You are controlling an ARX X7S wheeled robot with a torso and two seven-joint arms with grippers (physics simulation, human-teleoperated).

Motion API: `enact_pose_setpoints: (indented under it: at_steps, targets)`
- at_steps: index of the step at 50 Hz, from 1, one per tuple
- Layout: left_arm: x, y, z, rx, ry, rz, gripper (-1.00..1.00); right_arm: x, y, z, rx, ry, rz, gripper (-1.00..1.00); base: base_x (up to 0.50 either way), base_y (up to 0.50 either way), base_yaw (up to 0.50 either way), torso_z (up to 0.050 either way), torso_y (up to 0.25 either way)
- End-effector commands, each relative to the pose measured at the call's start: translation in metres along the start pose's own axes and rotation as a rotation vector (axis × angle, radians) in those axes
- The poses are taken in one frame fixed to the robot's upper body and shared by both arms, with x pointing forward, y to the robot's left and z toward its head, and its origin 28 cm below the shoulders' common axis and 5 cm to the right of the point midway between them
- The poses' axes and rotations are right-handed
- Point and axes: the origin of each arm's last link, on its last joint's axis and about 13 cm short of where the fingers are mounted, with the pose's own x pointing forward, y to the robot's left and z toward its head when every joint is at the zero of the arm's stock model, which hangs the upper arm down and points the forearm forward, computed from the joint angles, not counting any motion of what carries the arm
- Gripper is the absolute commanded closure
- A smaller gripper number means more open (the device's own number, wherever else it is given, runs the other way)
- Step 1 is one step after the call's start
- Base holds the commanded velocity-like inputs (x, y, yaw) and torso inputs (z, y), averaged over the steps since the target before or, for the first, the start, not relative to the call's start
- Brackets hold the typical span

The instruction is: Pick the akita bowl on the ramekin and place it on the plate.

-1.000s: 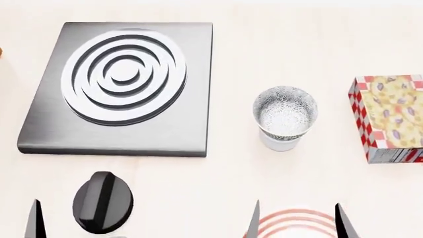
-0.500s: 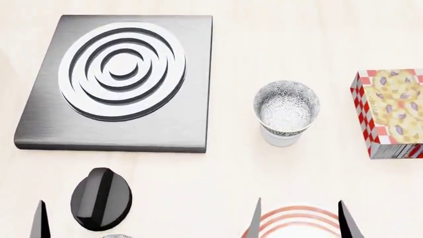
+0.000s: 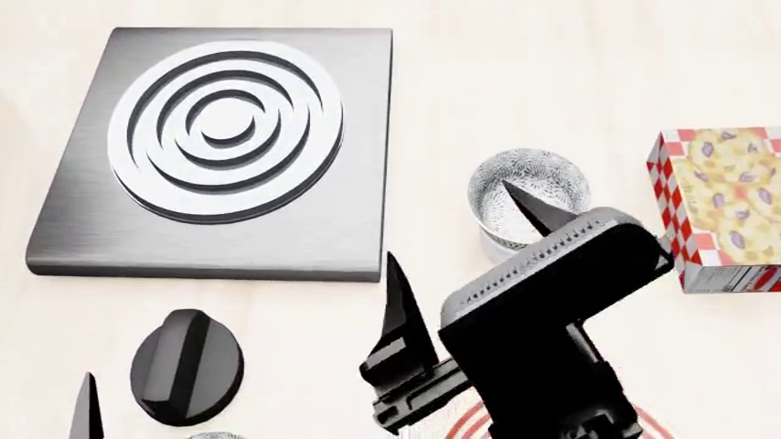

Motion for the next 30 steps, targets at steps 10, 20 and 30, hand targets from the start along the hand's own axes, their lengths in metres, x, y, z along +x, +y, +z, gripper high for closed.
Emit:
enact_pose_setpoints:
  at_steps: [10, 20, 30]
  targets:
    - [0.000, 0.000, 0.000, 0.003, 0.004, 0.003, -1.00, 0.050, -0.070, 0.016, -0.249, 0.317, 0.230, -1.00, 0.00, 0.00, 0.00, 0.000, 0.000]
    - [0.001, -0.001, -0.001, -0.006, 0.004, -0.001, -1.00, 0.061, -0.083, 0.015, -0.284, 0.417, 0.216, -1.00, 0.00, 0.00, 0.00, 0.000, 0.000]
    - [0.001, -0.001, 0.000, -0.008, 0.004, -0.002, -1.00, 0.069, -0.087, 0.012, -0.327, 0.471, 0.252, -1.00, 0.00, 0.00, 0.00, 0.000, 0.000]
